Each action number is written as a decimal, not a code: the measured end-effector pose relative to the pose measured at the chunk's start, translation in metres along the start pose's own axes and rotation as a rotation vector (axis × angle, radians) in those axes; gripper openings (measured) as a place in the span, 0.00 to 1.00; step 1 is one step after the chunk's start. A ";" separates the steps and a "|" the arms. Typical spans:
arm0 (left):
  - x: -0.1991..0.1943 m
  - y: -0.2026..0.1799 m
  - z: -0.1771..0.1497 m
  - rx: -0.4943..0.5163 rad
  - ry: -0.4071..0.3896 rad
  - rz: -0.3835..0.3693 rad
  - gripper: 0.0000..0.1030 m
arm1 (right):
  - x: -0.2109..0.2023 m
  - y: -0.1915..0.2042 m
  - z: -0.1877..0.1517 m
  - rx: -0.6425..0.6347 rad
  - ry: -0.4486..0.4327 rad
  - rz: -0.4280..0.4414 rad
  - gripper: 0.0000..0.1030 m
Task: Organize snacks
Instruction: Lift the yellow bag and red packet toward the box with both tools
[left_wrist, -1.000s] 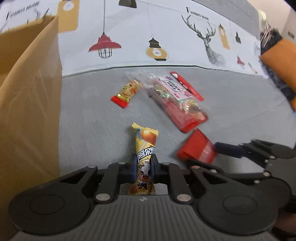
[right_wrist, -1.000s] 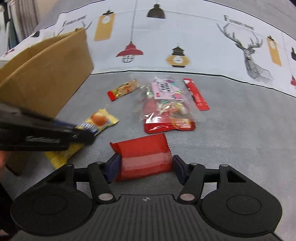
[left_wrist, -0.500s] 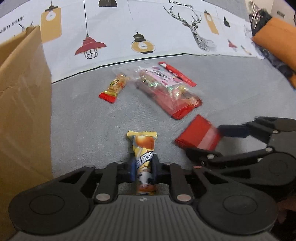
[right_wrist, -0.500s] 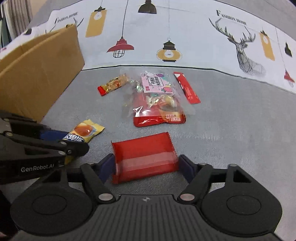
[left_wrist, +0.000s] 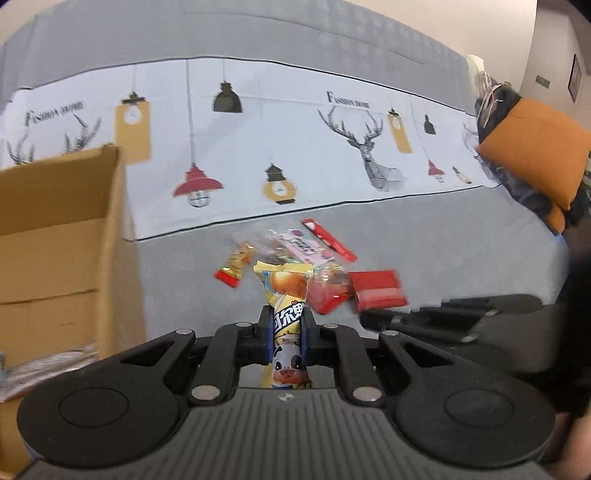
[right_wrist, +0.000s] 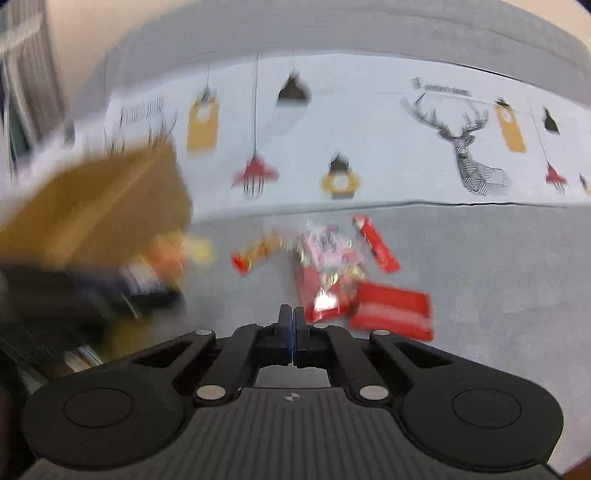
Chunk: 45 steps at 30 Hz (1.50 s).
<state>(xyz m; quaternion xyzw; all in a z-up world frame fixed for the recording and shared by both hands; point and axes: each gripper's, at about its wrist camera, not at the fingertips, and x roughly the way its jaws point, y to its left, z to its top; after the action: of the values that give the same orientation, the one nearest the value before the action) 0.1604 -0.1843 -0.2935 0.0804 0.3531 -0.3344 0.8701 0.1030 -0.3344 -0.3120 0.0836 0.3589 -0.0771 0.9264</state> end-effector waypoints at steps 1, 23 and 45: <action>-0.001 0.005 -0.002 -0.018 0.011 0.000 0.14 | 0.009 0.003 -0.003 -0.005 0.028 -0.041 0.00; 0.116 0.002 -0.022 0.008 0.153 0.181 0.24 | 0.093 -0.071 0.003 0.055 0.092 -0.115 0.67; -0.029 0.009 0.008 -0.104 -0.095 0.005 0.15 | -0.049 -0.020 0.009 0.137 -0.165 -0.003 0.07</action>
<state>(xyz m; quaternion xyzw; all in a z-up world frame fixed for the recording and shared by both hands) 0.1552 -0.1654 -0.2698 0.0201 0.3283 -0.3166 0.8897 0.0687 -0.3512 -0.2742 0.1394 0.2752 -0.1096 0.9449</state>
